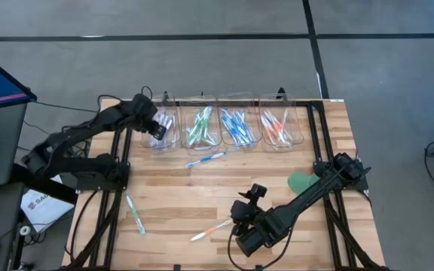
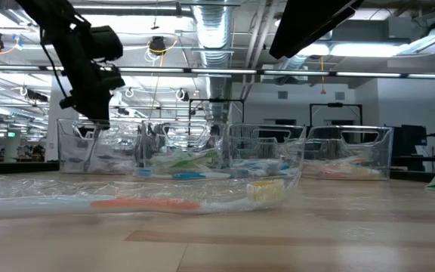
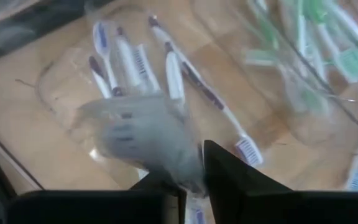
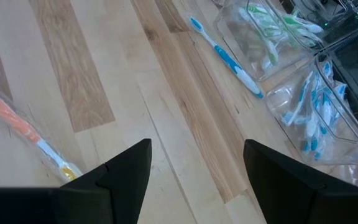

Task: Pick & Place Toothbrushes
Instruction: Put the purple toothbrush into the left transparent bin, then put the orange toothbrush into the right transparent bin

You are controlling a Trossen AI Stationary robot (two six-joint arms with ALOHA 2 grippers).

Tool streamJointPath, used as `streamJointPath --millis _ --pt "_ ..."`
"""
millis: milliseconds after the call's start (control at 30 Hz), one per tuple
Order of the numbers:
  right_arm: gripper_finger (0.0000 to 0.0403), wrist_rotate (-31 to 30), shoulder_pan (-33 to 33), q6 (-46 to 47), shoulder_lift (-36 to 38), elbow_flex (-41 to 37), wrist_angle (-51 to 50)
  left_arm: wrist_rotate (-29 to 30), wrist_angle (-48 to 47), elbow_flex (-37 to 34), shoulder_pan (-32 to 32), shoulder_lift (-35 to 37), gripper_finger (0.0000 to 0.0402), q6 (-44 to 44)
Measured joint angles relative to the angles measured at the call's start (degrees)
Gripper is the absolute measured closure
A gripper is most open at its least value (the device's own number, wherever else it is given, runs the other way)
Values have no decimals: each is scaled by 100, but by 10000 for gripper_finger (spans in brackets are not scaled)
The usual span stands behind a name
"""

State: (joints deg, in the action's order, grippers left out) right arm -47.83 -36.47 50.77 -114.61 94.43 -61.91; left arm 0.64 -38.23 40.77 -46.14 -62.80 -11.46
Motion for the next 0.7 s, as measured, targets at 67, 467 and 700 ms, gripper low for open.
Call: streamJointPath --millis 67,467,700 --pt "154 0 -11 28 0 0 0 3 1 -1 -36 -91 349 3" --pt "154 0 -33 28 0 0 -18 -65 21 -7 -41 351 293 -238" --pt "154 2 -21 26 0 0 -20 -65 15 -6 -29 960 295 -252"
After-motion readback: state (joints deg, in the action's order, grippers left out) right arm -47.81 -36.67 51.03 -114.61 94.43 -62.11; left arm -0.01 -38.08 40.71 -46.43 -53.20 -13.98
